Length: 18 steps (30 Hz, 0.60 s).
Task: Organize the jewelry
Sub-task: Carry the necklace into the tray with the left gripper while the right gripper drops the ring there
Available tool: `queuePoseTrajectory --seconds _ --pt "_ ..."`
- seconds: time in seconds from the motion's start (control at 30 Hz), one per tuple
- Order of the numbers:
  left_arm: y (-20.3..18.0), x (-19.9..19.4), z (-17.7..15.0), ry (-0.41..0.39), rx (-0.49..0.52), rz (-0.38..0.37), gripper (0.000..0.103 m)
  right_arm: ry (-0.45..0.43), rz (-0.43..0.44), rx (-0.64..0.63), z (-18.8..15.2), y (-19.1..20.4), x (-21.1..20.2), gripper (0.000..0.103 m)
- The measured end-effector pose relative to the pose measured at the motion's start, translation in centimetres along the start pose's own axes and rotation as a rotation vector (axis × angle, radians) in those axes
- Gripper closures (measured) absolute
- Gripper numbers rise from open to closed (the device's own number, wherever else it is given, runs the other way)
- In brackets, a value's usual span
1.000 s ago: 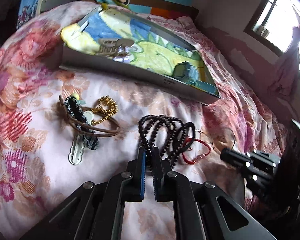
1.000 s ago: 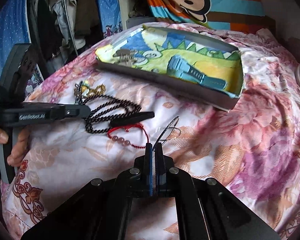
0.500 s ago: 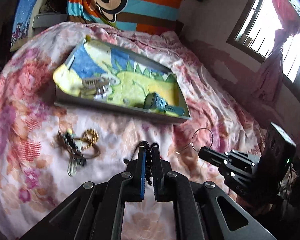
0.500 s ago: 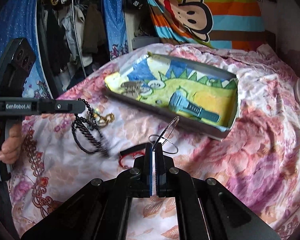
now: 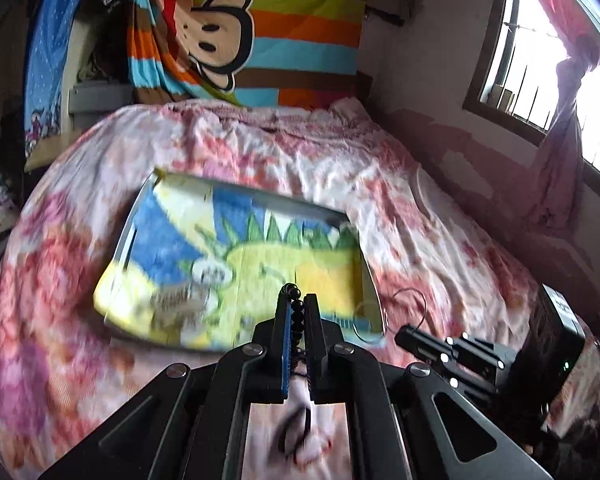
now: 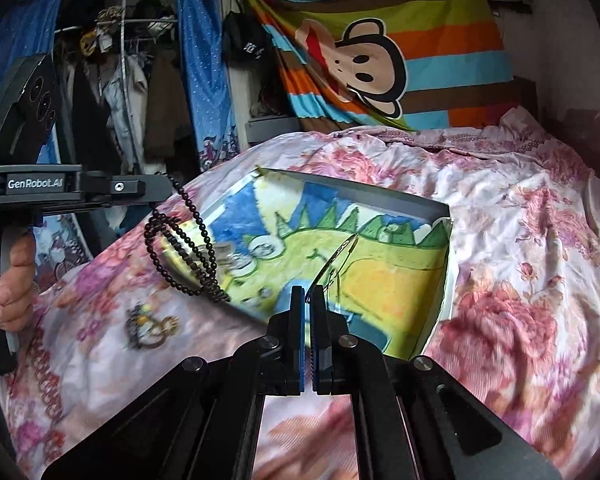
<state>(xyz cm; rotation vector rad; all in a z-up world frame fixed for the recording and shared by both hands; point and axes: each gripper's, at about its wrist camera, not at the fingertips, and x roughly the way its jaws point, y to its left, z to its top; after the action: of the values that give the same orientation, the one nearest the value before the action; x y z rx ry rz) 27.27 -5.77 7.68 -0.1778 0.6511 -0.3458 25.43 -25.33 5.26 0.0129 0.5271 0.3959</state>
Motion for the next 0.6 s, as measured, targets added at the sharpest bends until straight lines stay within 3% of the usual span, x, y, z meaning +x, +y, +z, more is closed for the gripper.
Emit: queuePoseTrajectory --seconds 0.27,0.6 --pt "0.0 7.4 0.3 0.050 -0.034 -0.003 0.097 0.054 -0.020 0.087 -2.5 -3.3 4.4 0.100" --pt "1.3 10.7 -1.9 0.126 -0.078 -0.001 0.097 0.110 -0.023 0.118 -4.0 -3.9 6.2 0.100"
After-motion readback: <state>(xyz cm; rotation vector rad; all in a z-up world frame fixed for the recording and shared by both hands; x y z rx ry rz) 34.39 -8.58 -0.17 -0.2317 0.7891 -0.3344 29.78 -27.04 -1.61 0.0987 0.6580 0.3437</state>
